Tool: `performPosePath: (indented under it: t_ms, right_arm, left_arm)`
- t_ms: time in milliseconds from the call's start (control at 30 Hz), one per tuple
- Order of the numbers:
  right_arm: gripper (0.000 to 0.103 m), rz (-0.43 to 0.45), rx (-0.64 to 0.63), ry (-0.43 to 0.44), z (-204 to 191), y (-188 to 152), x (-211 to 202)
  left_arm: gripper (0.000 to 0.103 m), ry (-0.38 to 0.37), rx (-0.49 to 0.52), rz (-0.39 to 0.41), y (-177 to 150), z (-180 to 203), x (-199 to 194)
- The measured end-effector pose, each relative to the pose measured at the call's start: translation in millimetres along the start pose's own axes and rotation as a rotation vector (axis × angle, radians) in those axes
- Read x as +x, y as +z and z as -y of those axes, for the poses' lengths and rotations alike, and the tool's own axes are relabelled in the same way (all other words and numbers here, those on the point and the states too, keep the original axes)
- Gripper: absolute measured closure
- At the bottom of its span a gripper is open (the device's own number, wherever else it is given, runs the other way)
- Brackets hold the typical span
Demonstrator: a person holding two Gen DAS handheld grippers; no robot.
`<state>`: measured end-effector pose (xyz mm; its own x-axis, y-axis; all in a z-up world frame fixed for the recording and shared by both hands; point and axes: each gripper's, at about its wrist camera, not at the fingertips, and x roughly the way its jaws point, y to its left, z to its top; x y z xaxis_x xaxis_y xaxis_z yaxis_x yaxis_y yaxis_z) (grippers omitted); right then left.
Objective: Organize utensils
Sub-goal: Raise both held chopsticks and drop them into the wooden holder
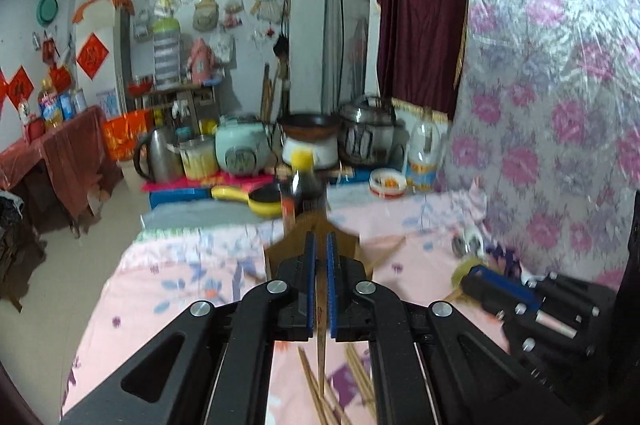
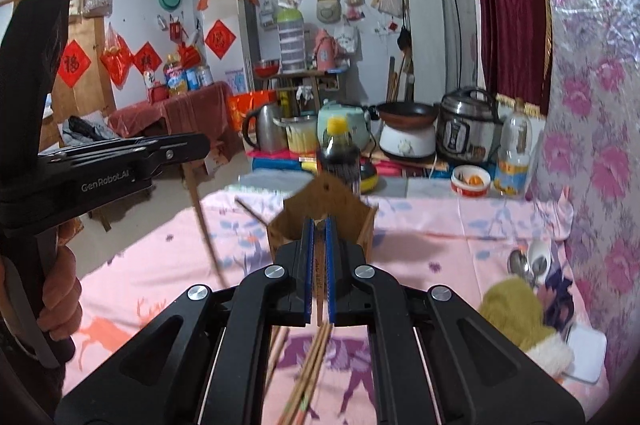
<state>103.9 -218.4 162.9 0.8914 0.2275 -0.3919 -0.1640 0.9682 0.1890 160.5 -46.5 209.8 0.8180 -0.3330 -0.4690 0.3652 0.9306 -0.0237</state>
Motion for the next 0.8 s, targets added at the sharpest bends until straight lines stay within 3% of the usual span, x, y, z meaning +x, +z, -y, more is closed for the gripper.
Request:
performPosePath:
  t_ms: [300, 467, 567, 667, 733, 800]
  right_arm:
    - [0.097, 0.145, 0.011, -0.053, 2.2, 57.4, 17.0]
    - [0.097, 0.106, 0.026, -0.062, 7.9, 54.6, 57.1]
    - [0.096, 0.03, 0.025, -0.099, 13.9, 37.5, 91.2]
    - [0.096, -0.022, 0.05, -0.097, 24.5, 21.2, 103.9]
    - [0.093, -0.018, 0.058, -0.098, 27.6, 17.7, 100.0]
    - [0.091, -0.011, 0.07, -0.089, 30.3, 16.0, 91.1]
  left_arm:
    - [0.097, 0.088, -0.069, 0.212, 55.6, -12.7, 26.5]
    - [0.096, 0.072, -0.136, 0.194, 36.7, -29.7, 77.9]
    - [0.067, 0.131, -0.139, 0.133, 9.7, -35.2, 110.3]
    - [0.067, 0.122, -0.171, 0.082, -14.3, -46.8, 122.5]
    - [0.061, 0.115, -0.189, 0.076, -23.6, -54.2, 119.6]
    - [0.035, 0.117, -0.202, 0.078, -30.8, -59.4, 111.4]
